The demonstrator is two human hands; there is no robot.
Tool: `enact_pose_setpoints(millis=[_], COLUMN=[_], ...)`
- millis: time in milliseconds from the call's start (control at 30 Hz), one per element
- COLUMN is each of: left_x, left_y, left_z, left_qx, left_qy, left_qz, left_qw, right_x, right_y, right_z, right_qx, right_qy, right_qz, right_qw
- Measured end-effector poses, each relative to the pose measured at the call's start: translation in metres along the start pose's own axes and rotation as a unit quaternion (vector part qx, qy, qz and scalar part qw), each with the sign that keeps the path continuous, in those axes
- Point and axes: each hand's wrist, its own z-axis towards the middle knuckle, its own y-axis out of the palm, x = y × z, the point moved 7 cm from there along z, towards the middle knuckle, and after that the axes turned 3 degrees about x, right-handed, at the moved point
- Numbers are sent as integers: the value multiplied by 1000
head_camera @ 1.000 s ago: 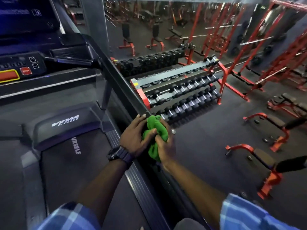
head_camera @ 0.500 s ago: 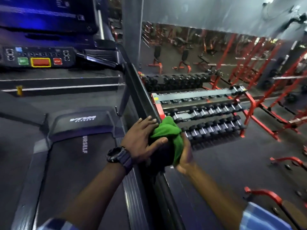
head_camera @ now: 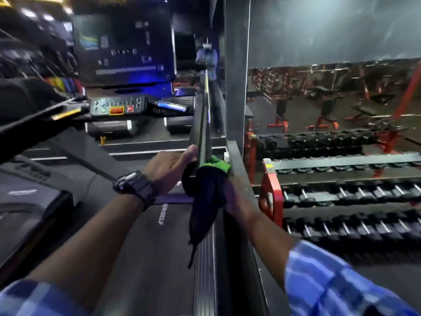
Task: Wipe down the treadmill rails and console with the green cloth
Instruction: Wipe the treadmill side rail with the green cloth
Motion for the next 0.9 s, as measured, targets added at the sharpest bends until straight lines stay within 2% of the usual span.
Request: enact_pose_setpoints(millis=[67,167,300,400,467,533,633,700,767,900], left_x=[7,17,12,17,20,21,9,0,-4,-10], left_y=[2,-1,2,7,10,13,25,29,29,41], left_z=[-3,-1,-6,-8,-5,4,20,24,30,62], left_qx=[-16,-4,46,44,35,25,2,2,4,-55], left_qy=[-22,-52,-29,29,38,31,7,-3,10,10], left_qz=[35,86,87,77,76,79,87,82,54,70], left_qw=[999,995,995,996,996,996,996,997,998,996], right_x=[-23,-46,0,14,1,-29,-50,-15,22,0], right_y=[2,21,-1,-12,-2,16,32,12,-12,-4], right_z=[13,18,-6,26,58,76,58,40,24,74], right_qx=[57,45,56,88,98,96,80,80,112,158], right_qy=[-35,-109,-165,-109,-70,-121,-233,-210,-162,-94], right_qz=[-132,-229,-245,-236,-239,-240,-248,-215,-209,-198], right_qw=[989,966,954,962,964,959,937,950,958,963])
